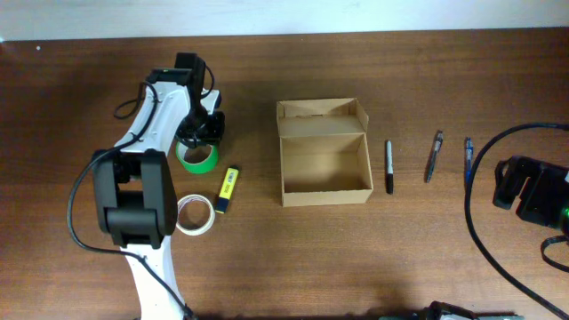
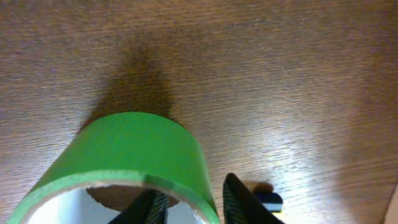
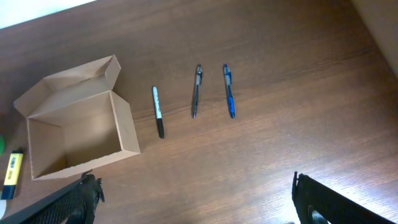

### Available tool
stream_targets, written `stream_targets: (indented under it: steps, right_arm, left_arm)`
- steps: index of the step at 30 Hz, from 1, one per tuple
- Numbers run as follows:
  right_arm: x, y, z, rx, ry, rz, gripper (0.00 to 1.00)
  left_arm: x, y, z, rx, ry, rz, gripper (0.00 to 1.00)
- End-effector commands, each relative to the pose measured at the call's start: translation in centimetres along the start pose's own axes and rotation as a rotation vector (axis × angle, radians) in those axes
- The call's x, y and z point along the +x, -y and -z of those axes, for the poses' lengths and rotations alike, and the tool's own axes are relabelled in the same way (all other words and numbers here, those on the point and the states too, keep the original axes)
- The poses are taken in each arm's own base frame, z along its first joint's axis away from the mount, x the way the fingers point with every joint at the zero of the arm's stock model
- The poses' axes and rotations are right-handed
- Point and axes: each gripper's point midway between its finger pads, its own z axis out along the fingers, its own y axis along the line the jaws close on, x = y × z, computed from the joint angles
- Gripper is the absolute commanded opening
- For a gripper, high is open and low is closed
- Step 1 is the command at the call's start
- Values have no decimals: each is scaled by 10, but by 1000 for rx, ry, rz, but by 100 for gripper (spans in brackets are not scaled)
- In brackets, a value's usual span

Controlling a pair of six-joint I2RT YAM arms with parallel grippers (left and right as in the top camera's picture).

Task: Pack container
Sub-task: 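Grasp the green tape roll rim with the left gripper and lift, then carry the green tape into the box and release it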

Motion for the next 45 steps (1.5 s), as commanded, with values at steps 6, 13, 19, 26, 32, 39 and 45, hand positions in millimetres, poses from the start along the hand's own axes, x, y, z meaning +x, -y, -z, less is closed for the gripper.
stream_targets:
  steps: [6,13,19,26,32,39,45]
  right_arm:
    - [1,0,2,8,6,3,99]
    - [1,0,2,9,7,3,99]
    - [0,0,2,9,7,3,99]
    - [-1,0,2,9,11,3,99]
    - [-1,0,2,8,11,3,99]
    - [-3,-2,2,-5,20,4,99]
    - [-5,-3,8,-8,42,5,99]
  left_arm:
    - [10,-5,-34,-4,-87,-5,17]
    - [12,-4,-35,-1,-95,-5,1]
    - [16,-4,-28,-5,-104,-4,2]
    - [0,0,30,-15,25,-16,2]
    - [-8,18,125,-14,250,-50,2]
    - [5,79,179,23,383,-160,2]
    - [13,176,181,101,449,-338,1]
